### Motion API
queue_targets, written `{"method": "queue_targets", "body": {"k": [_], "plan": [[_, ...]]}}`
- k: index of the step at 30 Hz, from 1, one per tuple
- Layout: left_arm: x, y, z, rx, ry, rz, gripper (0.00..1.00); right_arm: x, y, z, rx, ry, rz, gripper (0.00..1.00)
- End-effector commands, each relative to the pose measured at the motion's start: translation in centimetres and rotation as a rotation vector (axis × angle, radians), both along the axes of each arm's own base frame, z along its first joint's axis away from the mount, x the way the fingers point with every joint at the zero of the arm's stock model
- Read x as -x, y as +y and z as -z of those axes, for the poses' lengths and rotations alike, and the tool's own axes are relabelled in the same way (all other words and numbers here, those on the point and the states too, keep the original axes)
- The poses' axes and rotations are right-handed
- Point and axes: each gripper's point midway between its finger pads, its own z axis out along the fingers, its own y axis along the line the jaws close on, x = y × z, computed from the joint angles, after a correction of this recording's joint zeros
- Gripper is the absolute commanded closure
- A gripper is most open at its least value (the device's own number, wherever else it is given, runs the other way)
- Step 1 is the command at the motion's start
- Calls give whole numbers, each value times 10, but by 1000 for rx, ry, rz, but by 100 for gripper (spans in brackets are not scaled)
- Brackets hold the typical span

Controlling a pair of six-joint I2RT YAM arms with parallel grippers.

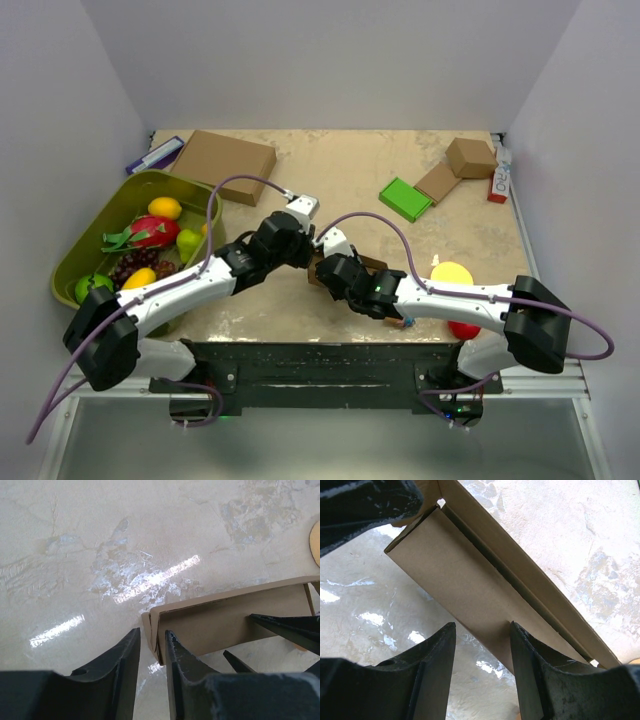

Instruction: Fold the paper box

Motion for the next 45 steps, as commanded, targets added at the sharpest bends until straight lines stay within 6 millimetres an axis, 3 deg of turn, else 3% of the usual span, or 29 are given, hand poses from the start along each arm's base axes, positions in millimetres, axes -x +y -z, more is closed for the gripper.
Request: {"method": "queue_targets", "body": {"k": [1,8,15,29,45], "plan": [[-13,-17,-23,53,-54,32,73,8,0,12,-23,53,0,50],[-9,-17,-13,48,-24,40,94,9,-1,15,-19,57,2,50],[-4,-15,-4,40,-2,40,99,8,0,14,-22,56,2,50],[12,-14,12,98,55,40,100,8,0,18,-13,63,2,51],[37,6,53,46,130,25,100,8,0,16,-17,60,5,51]]}}
